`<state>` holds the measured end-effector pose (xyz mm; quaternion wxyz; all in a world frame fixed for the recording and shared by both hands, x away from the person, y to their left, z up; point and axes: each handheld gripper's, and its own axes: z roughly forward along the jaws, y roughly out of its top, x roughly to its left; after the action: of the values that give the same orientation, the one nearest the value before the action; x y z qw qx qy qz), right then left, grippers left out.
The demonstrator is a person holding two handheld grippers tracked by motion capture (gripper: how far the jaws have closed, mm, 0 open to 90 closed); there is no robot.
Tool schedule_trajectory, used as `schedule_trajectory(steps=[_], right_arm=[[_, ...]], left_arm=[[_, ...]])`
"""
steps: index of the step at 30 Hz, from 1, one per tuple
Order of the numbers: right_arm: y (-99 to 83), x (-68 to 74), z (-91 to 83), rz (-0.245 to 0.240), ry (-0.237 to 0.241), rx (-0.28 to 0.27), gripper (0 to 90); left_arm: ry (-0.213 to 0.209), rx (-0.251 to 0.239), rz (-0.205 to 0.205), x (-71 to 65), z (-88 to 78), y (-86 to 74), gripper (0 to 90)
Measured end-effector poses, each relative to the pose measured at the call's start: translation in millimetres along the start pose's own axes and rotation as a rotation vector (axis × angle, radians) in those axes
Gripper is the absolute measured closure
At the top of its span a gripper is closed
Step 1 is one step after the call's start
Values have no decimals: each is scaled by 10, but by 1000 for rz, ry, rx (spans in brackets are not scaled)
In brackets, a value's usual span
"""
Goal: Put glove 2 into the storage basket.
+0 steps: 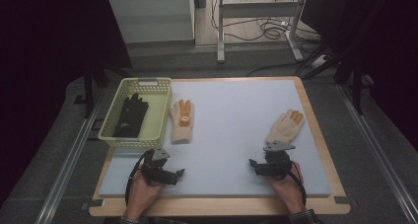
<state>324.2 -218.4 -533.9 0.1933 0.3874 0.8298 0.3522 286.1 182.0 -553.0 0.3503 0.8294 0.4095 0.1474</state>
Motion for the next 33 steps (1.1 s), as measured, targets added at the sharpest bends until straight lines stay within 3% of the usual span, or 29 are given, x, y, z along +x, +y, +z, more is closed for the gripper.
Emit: schedule_trajectory(steps=[10, 16, 26, 33], right_arm=[[34, -22, -32, 1, 20, 6, 229], [153, -125, -104, 13, 32, -2, 246], [385, -422, -176, 34, 10, -11, 251], [499, -689, -196, 49, -61, -13, 246]], left_arm=[[1, -2, 1, -2, -1, -2, 22], [1, -2, 0, -2, -1, -2, 22], [1, -3, -1, -2, -1, -3, 23], [1, -3, -1, -1, -2, -3, 23]])
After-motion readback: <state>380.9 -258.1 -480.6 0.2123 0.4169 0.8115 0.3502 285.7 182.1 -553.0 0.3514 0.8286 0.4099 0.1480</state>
